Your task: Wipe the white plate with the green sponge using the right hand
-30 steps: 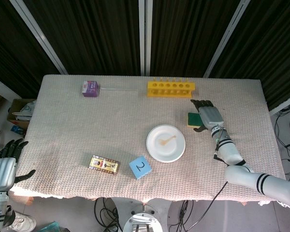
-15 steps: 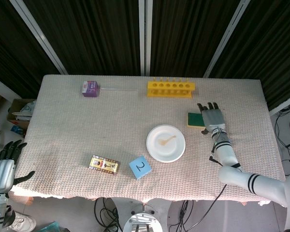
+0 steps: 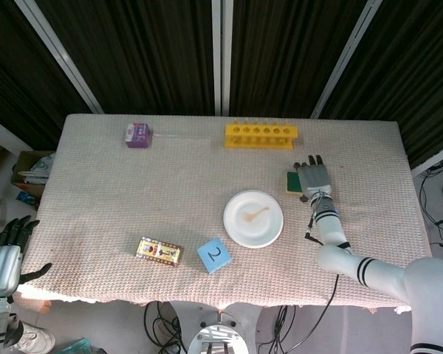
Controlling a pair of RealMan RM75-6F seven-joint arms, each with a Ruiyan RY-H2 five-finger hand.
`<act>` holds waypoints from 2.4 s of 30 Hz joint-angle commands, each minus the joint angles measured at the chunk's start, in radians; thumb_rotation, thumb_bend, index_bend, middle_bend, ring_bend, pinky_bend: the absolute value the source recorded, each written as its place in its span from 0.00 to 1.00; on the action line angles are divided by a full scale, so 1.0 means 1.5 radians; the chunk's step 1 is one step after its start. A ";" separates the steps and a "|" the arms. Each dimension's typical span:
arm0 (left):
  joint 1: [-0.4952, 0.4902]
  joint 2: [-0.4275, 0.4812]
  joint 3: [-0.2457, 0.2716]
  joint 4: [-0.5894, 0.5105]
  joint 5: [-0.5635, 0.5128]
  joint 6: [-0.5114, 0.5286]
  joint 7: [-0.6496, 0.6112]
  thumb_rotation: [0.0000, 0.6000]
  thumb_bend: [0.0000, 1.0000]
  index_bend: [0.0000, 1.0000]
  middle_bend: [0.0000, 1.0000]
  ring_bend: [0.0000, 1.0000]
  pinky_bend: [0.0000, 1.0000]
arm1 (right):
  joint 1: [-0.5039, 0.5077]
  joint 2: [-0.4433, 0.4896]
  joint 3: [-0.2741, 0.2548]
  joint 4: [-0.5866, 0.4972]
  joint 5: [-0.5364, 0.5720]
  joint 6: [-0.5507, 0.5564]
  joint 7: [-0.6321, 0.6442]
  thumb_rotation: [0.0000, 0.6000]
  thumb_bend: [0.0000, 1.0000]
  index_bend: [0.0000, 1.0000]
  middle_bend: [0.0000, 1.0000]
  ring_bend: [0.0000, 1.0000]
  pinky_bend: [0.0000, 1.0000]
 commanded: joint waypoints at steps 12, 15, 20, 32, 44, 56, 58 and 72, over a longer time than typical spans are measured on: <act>0.002 -0.001 0.001 0.005 -0.004 -0.007 -0.005 1.00 0.00 0.15 0.08 0.09 0.22 | 0.006 0.001 0.001 -0.002 -0.025 -0.006 -0.002 1.00 0.11 0.28 0.30 0.06 0.04; 0.002 -0.002 0.000 0.006 -0.005 -0.010 -0.005 1.00 0.00 0.15 0.08 0.08 0.22 | 0.008 -0.002 -0.001 0.001 -0.028 -0.006 -0.008 1.00 0.12 0.30 0.32 0.07 0.04; 0.002 -0.001 0.000 0.008 -0.005 -0.010 -0.007 1.00 0.00 0.15 0.08 0.09 0.22 | 0.012 -0.006 -0.005 0.001 -0.036 0.000 -0.020 1.00 0.13 0.36 0.34 0.09 0.04; -0.001 0.001 -0.001 0.007 -0.005 -0.017 -0.006 1.00 0.00 0.15 0.08 0.08 0.22 | -0.074 0.081 0.036 -0.126 -0.328 0.040 0.328 1.00 0.19 0.51 0.40 0.18 0.07; -0.005 0.000 0.002 -0.004 -0.001 -0.022 0.002 1.00 0.00 0.15 0.08 0.09 0.22 | -0.083 0.003 -0.012 -0.086 -0.654 0.060 0.777 1.00 0.22 0.51 0.41 0.18 0.08; 0.001 -0.006 0.007 0.011 -0.007 -0.027 -0.017 1.00 0.00 0.15 0.08 0.09 0.22 | -0.077 -0.097 -0.051 0.052 -0.708 0.091 0.816 1.00 0.27 0.51 0.42 0.20 0.08; 0.002 -0.006 0.007 0.011 -0.008 -0.028 -0.018 1.00 0.00 0.15 0.08 0.08 0.22 | -0.076 -0.106 -0.050 0.066 -0.709 0.095 0.829 1.00 0.28 0.51 0.43 0.21 0.08; 0.003 -0.003 0.006 0.012 -0.012 -0.030 -0.018 1.00 0.00 0.15 0.08 0.09 0.22 | -0.076 -0.161 -0.063 0.202 -0.721 0.119 0.890 1.00 0.30 0.53 0.43 0.21 0.08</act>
